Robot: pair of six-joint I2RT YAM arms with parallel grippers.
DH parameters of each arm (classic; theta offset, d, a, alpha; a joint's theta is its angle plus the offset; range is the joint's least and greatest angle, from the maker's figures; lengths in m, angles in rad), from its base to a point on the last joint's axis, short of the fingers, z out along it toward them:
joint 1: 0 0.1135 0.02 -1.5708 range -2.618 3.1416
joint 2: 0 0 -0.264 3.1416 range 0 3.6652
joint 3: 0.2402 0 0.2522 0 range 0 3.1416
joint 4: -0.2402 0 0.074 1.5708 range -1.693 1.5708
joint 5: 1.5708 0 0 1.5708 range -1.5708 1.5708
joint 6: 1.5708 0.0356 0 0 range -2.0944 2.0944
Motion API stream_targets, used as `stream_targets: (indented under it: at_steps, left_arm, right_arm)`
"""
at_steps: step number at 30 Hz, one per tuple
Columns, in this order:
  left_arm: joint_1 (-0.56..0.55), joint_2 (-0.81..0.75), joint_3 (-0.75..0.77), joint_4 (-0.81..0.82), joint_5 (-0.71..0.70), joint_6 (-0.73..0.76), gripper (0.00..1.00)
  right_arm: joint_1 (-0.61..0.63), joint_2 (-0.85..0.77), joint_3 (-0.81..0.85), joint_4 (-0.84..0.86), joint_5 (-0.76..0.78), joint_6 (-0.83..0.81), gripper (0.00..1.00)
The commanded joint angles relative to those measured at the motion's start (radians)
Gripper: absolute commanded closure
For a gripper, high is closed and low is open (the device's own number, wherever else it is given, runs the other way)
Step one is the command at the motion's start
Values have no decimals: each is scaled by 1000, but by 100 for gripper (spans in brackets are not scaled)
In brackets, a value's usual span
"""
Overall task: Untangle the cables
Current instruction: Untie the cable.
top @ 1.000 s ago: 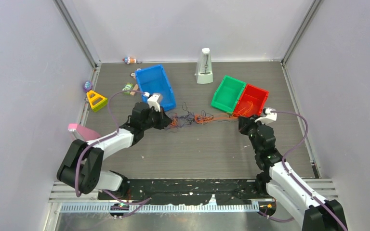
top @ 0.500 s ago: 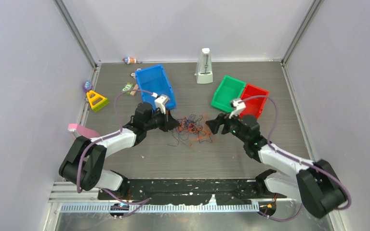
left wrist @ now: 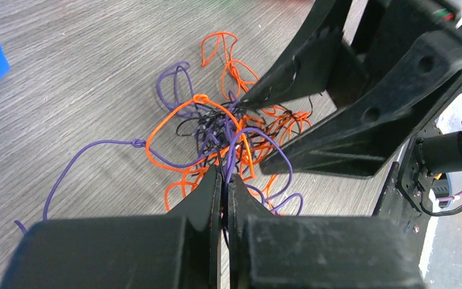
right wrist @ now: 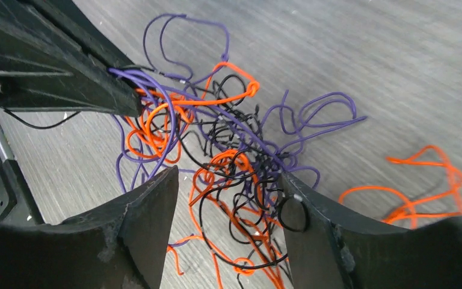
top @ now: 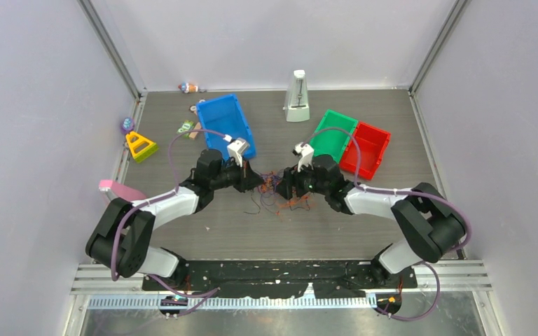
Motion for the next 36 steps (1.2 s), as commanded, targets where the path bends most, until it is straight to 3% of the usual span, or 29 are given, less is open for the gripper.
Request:
stream_targets:
  at_steps: [1,5,7,13,19,27,31,33,34,36]
  left_arm:
    - [-5,-26,34,62,21,15,100]
    - [-5,-62,16,41,-63,25,100]
    - [-5,-92,6,7,-139,38,100]
    - [-2,-210,-49,-85,-445,47,100]
    - [0,-443,-198,-72,-865,0,100]
    - [2,-511,-243,-70,-1002,-42,100]
    - [2,-527,-253,-78,-1051,-58,100]
    - [2,-531,-253,-71,-1030,-51,100]
    - [2,-530,-254,-56,-956,-15,95]
    - [2,-518,-245,-20,-807,32,69]
  right_arm:
    - [28,35,65,-29,-20,-21,37]
    - [30,22,60,-53,50,-14,80]
    - [28,-32,36,-53,135,-7,91]
    - [-34,-204,-81,-71,501,79,95]
    - [-151,-426,-231,-126,811,257,95]
    - [-189,-661,-354,-161,996,338,95]
    - [-189,-740,-403,-130,1005,329,95]
    - [-189,-752,-414,-65,916,271,95]
    - [-189,-744,-416,-35,784,207,95]
    - [-188,-701,-414,80,551,117,95]
